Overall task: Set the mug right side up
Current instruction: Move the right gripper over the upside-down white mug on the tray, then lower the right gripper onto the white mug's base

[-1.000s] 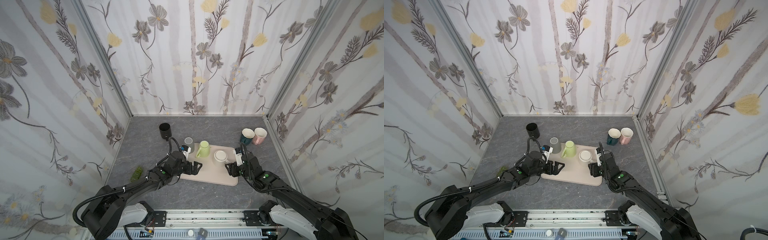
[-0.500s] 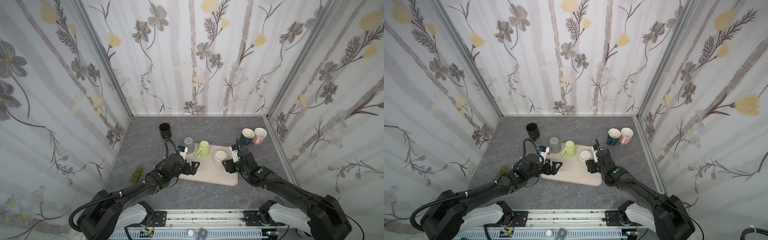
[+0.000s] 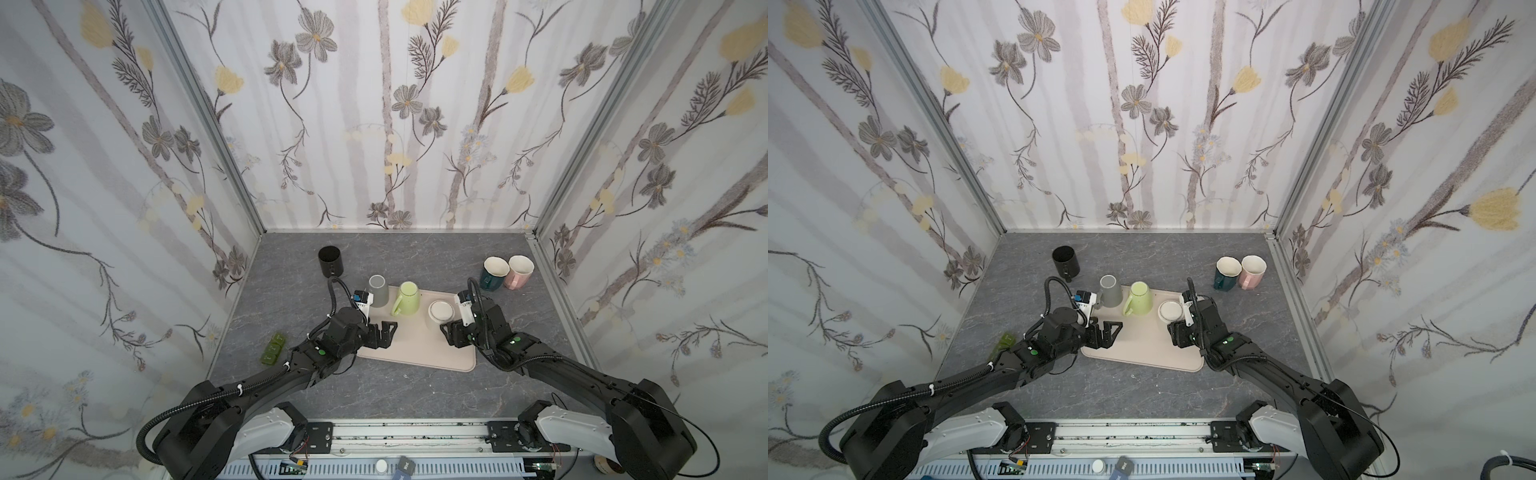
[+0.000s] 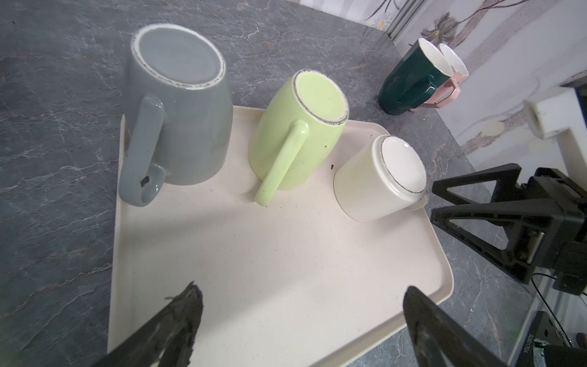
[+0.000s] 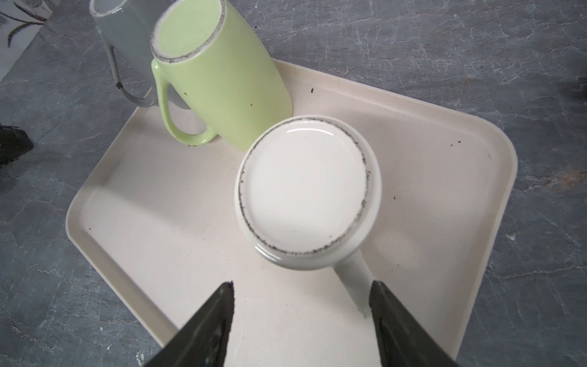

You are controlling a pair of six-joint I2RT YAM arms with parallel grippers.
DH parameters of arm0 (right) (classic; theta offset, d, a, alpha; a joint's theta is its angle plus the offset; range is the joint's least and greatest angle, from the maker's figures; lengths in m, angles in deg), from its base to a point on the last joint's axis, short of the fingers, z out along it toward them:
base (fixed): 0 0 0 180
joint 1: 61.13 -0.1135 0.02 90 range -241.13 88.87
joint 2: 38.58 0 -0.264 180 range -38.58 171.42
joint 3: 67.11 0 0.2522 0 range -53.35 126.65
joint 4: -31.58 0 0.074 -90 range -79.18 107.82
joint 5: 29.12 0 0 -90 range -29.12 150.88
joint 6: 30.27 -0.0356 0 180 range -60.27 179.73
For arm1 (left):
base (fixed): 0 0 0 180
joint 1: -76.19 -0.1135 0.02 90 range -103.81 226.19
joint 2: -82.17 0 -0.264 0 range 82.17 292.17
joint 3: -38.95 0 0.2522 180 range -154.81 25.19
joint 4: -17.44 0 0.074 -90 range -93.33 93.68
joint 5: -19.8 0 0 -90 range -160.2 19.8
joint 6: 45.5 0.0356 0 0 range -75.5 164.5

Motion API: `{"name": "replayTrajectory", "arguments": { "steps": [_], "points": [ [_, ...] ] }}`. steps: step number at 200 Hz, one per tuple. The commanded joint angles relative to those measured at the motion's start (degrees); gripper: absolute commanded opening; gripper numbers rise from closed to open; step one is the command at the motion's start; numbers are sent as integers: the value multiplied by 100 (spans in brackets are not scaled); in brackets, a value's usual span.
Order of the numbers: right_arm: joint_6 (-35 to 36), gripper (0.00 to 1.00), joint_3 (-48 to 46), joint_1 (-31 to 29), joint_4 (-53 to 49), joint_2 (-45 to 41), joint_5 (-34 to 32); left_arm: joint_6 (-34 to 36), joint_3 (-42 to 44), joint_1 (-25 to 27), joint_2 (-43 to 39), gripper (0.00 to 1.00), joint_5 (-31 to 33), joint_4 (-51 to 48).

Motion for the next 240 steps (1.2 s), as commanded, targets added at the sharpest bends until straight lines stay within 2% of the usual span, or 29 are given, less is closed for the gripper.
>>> {"name": "replayTrajectory", "arguments": {
  "steps": [1, 61, 123, 182, 211, 240],
  "points": [
    [-133, 68, 13, -7, 407, 119, 205, -102, 6, 4, -2, 100, 109, 13],
    [-320, 65, 17, -50, 438, 144, 525, -151, -5, -4, 82, 100, 128, 4],
    [-65, 66, 382, -52, -275, 7, -437, -208, 14, -6, 78, 100, 94, 63],
    [285, 70, 535, 115, 55, 540, 424, -225, 10, -5, 69, 100, 109, 24],
    [313, 69, 628, 135, 50, 741, 400, -247, 1, -5, 74, 100, 108, 2],
    [214, 66, 600, 129, 166, 829, 871, -230, -1, -5, 69, 100, 109, -23]
  ]
}}
